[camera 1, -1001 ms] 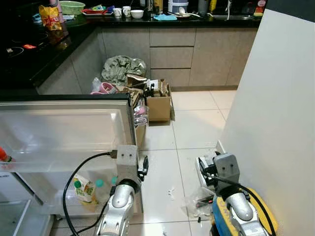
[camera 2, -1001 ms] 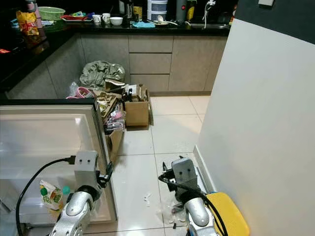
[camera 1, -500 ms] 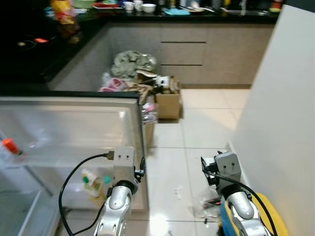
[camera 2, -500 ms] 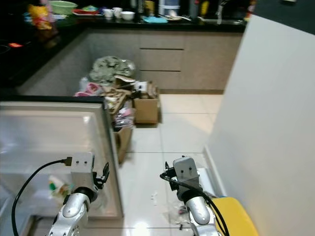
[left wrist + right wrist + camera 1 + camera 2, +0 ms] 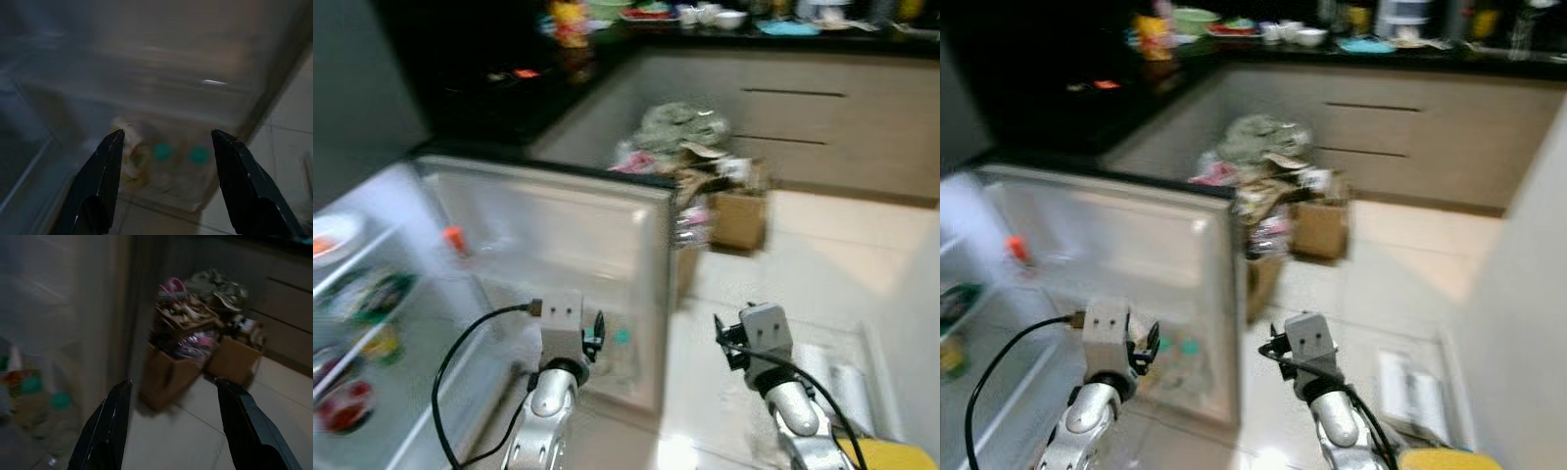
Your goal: Restocking fridge
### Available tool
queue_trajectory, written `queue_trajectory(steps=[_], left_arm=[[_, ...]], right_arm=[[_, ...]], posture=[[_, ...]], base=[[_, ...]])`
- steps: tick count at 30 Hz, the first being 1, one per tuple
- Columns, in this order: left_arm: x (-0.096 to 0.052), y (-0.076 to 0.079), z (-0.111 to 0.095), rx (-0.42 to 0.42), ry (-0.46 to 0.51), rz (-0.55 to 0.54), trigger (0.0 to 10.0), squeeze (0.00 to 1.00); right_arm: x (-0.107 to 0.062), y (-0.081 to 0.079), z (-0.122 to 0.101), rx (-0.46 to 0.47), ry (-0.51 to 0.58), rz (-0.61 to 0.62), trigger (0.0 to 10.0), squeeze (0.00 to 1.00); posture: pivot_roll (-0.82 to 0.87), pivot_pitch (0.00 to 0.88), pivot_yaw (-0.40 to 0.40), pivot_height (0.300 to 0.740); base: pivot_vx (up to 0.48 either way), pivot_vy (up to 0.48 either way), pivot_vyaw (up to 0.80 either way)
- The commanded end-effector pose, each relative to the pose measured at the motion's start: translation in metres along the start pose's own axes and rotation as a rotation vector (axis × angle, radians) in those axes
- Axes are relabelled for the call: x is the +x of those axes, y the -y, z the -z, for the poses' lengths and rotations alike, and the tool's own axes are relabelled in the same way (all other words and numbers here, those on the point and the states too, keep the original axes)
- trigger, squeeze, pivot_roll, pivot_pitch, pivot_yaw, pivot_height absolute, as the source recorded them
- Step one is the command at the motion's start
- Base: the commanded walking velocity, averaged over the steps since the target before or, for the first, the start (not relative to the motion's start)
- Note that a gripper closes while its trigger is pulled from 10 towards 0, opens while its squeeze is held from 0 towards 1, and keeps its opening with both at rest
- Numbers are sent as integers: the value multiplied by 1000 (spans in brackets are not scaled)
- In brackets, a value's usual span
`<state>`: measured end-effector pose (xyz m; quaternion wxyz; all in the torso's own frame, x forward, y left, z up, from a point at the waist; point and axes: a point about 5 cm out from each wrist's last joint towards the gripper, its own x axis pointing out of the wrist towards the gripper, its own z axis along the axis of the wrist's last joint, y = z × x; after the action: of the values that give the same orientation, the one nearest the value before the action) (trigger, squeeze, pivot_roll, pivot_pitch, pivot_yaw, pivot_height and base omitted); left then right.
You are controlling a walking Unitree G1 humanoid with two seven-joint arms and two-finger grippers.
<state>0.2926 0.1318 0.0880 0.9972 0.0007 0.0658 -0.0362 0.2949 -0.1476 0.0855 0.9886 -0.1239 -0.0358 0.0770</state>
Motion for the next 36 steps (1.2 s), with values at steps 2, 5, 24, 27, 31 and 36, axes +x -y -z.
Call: queue_trajectory(steps=[2, 5, 24, 27, 31, 36], left_arm=[[-1, 0, 4, 7, -23, 1, 10000, 0], [-1, 1, 5, 9, -26, 3, 10000, 0], [1, 4, 8, 9, -51, 16, 10000, 0], [1, 4, 9, 8, -55, 17, 10000, 0], [1, 5, 11, 10, -68, 18, 10000, 0], [2, 6, 12, 9, -77, 17, 10000, 0]], right_arm=[[-1, -2, 3, 3, -18, 0, 10000, 0], [-1, -2, 3, 3, -20, -1, 10000, 0], [-3, -1, 5, -1, -30, 6, 10000, 0], [-3, -1, 5, 0, -31, 7, 10000, 0], [-3, 0, 7, 43, -39, 19, 10000, 0], [-3, 0, 8, 32, -43, 16, 10000, 0]], posture=[[-141, 69, 1, 721], [-141, 68, 2, 721], [-146, 63, 1, 721], [-146, 63, 1, 721], [-145, 64, 2, 721], [-146, 67, 2, 721]], base=[[0, 0, 800], [0, 0, 800], [0, 0, 800], [0, 0, 467], [0, 0, 0], [0, 0, 0]])
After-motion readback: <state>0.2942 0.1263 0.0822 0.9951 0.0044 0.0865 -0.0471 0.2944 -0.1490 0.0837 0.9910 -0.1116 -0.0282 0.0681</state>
